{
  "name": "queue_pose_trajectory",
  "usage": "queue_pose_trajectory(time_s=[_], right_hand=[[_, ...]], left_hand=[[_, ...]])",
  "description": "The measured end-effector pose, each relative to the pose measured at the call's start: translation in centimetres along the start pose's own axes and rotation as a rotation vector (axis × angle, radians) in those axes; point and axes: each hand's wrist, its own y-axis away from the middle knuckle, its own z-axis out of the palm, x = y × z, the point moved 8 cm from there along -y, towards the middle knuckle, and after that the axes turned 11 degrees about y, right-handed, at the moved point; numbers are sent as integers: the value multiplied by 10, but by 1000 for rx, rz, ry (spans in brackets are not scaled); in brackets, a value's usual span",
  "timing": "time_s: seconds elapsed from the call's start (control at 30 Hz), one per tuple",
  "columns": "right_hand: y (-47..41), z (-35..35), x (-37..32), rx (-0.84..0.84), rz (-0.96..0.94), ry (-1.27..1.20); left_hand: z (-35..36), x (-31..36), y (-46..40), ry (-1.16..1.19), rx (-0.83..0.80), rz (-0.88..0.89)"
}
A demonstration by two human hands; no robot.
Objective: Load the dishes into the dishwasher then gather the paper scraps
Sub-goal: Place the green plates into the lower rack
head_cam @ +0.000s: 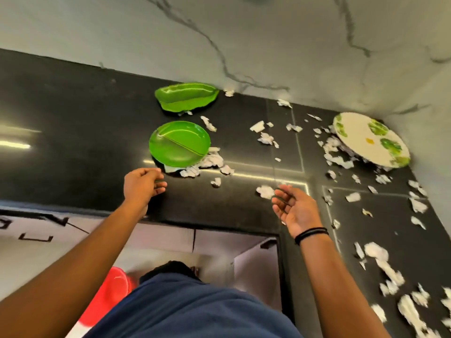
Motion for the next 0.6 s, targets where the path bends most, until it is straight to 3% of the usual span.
queue_pose_trajectory(time_s=[0.17, 0.37, 0.6], right_hand=[[-33, 67, -28, -92, 8, 89], [-50, 120, -37, -141, 13, 159], [-43, 123, -29, -113, -29, 177]], left_hand=[[-16, 10, -39, 86, 94, -61], [-10, 12, -71, 60, 84, -136], [-2, 9, -90, -55, 102, -143]])
